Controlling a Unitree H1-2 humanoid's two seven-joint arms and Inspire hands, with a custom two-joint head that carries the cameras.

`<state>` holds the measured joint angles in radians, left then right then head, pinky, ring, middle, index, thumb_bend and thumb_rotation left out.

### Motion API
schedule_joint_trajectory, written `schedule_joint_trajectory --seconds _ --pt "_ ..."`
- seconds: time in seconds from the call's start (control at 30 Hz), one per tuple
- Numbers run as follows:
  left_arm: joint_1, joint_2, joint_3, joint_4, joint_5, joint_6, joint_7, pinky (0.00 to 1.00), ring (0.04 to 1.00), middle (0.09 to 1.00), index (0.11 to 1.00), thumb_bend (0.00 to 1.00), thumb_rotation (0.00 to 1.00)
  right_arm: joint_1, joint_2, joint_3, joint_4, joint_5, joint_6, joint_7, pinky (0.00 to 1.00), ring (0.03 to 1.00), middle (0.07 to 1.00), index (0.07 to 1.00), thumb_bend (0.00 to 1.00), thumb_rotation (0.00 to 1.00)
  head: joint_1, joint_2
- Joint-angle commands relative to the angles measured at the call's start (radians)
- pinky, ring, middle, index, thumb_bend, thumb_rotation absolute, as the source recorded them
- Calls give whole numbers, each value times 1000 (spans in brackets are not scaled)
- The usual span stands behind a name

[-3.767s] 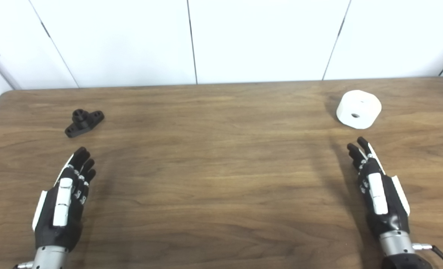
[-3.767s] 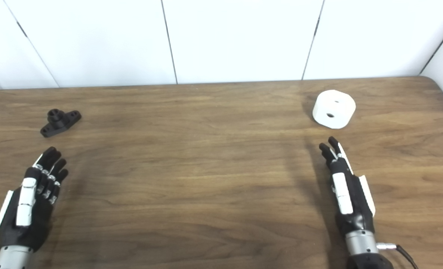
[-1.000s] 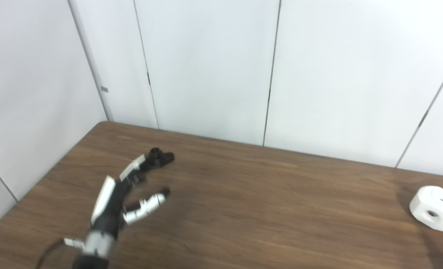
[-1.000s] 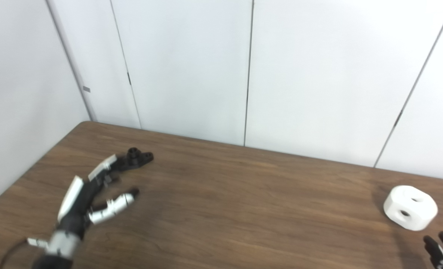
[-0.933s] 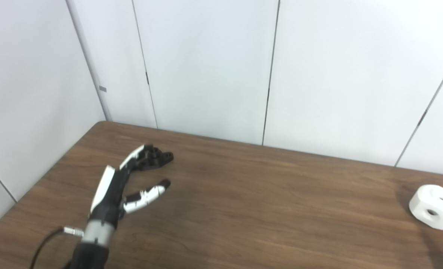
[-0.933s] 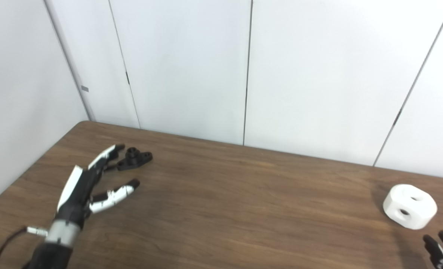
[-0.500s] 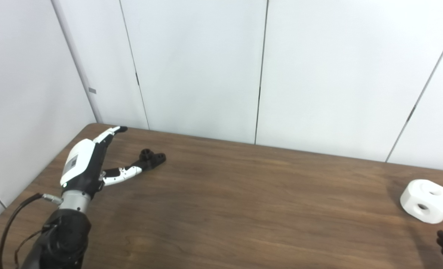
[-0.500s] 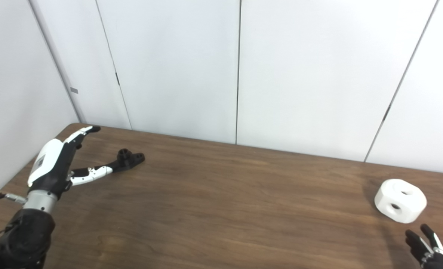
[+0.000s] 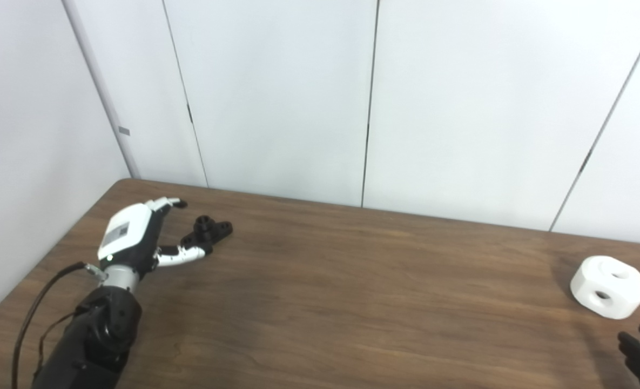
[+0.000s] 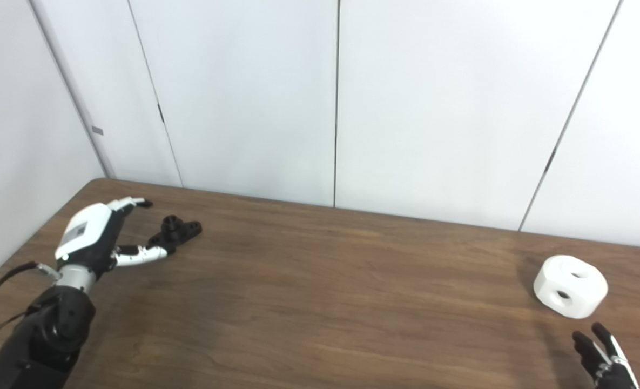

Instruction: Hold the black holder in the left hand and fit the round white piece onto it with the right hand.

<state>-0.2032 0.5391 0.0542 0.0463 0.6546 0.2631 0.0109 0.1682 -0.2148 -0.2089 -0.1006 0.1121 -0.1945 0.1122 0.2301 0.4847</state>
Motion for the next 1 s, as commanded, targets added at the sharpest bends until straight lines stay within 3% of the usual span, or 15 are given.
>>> schedule_joint_trajectory --seconds 0.0,0.3,0.5,0.63,0.97 --pt "-63 24 -8 21 36 -2 41 939 935 899 798 930 412 42 32 17 34 12 -5 -6 943 913 892 942 536 999 1 1" --pt "-136 30 -91 193 101 58 56 979 957 924 819 922 491 45 32 17 28 36 1 2 949 905 885 939 533 978 0 7" --pt "-189 15 -104 313 98 59 131 970 953 915 808 914 468 50 32 17 15 30 11 -3 935 903 879 934 528 983 4 10" --pt "-215 8 -107 361 86 60 166 969 952 914 803 906 435 51 30 16 20 27 10 -3 926 902 879 933 548 980 4 11" --pt "-257 16 -128 415 42 57 146 954 948 907 791 899 464 57 24 16 4 40 21 6 934 903 882 943 533 984 6 25"
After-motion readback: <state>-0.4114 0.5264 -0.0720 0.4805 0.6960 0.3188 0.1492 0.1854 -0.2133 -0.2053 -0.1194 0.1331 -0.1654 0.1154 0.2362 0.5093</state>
